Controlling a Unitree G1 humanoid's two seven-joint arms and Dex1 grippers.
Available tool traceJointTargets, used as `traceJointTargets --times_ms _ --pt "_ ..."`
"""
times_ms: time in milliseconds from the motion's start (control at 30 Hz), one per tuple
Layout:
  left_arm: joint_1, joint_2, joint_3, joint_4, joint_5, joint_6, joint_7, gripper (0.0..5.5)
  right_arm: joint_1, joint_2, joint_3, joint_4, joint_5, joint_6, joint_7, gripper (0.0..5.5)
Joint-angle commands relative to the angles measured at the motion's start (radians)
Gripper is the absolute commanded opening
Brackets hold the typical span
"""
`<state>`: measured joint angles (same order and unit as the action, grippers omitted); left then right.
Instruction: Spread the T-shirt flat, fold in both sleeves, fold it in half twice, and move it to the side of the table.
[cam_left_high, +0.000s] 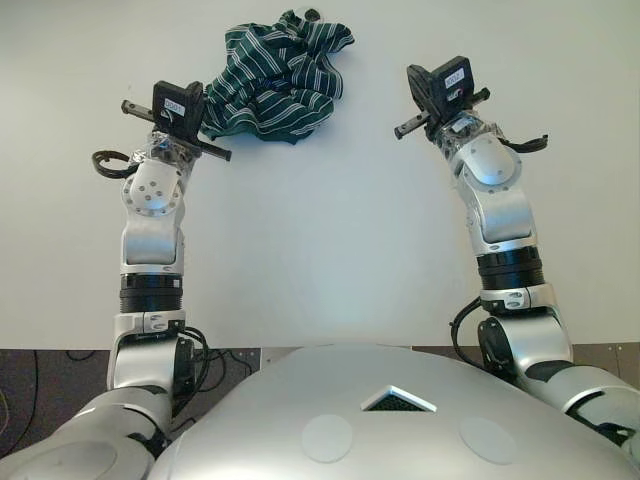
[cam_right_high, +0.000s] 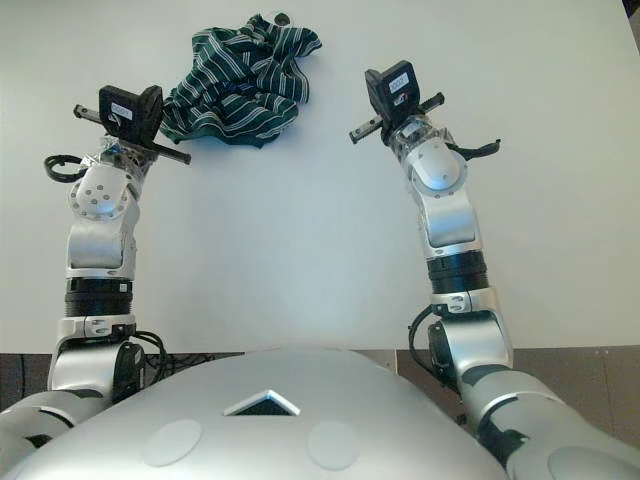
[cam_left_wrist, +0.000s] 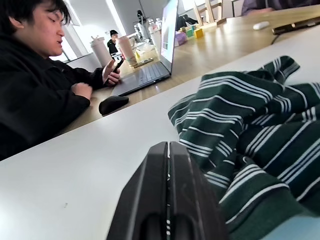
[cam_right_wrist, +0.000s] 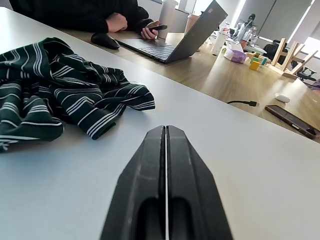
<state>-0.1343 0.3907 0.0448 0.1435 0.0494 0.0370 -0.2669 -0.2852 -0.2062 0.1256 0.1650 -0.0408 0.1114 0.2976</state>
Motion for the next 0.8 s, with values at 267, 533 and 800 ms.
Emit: traceJointTargets --times_ms 267,533,800 --pt "-0.014 0.344 -0.213 0.112 0.277 -0.199 -0.277 1.56 -0.005 -0.012 0.110 0.053 -0.082 0.065 0.071 1.42" --pt "-0.055 0.403 -0.223 0.190 0.368 -0.260 -0.237 1.71 -0.096 0.008 0.242 0.160 -0.218 0.023 0.077 2.48" --pt "-0.189 0.327 -0.345 0.339 0.485 -0.348 -0.174 1.71 -0.083 -0.004 0.251 0.158 -0.221 0.008 0.088 2.48"
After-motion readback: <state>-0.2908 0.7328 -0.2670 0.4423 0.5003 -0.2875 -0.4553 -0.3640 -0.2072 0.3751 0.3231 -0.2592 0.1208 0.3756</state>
